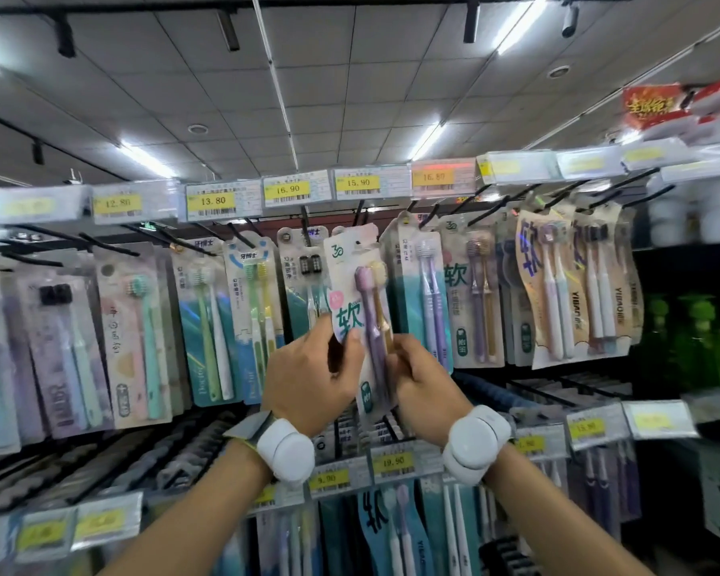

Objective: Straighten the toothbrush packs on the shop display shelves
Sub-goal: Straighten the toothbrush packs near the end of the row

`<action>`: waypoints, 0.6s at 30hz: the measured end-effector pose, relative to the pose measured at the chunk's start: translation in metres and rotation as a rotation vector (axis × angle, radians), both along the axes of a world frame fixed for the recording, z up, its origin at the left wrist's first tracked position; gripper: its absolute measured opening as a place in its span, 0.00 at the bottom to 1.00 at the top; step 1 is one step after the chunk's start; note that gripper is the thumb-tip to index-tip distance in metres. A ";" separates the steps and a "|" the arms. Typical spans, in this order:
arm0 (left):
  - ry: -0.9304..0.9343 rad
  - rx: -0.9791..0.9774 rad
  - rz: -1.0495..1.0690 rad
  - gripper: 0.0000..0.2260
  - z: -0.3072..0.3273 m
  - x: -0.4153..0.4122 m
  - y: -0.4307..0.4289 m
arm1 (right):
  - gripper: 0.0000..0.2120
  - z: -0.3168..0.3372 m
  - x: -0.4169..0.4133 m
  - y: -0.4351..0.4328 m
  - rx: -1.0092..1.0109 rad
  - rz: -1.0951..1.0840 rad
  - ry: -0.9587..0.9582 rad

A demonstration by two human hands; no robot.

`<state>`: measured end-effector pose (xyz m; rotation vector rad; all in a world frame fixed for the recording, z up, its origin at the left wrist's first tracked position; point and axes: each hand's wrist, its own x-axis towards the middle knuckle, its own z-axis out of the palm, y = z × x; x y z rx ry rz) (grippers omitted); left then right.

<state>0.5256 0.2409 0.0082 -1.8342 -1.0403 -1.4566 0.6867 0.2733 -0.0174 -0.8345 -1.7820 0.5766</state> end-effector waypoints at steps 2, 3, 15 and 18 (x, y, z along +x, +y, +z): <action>0.001 -0.011 0.004 0.15 0.000 0.012 0.002 | 0.10 -0.003 0.013 0.001 0.003 -0.016 0.027; 0.003 -0.023 0.000 0.15 0.000 0.018 0.004 | 0.09 -0.003 0.019 0.001 0.005 -0.033 0.025; -0.041 -0.256 -0.021 0.13 0.017 0.102 0.025 | 0.07 0.006 0.099 0.005 0.053 -0.193 0.063; -0.043 -0.292 -0.025 0.14 0.025 0.114 0.028 | 0.09 0.012 0.109 0.009 0.063 -0.229 0.055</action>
